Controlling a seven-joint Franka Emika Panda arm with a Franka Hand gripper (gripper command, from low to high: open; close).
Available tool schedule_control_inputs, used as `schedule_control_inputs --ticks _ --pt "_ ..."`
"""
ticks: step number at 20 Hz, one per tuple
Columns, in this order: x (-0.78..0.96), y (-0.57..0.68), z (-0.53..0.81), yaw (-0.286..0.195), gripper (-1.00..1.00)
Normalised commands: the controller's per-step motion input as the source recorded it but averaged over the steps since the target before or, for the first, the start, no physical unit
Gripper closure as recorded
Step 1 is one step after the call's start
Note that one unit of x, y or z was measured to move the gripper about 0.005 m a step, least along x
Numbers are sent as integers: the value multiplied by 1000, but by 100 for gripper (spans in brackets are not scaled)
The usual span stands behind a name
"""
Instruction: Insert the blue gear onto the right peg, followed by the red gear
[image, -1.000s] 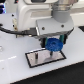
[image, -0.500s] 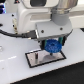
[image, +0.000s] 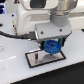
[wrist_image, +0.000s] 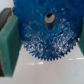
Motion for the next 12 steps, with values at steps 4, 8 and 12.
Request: schedule_control_inputs --ticks 4,8,12 --pt "392 206 278 0 100" --pt "308 164 377 0 100" --pt "95 -23 10 0 100"
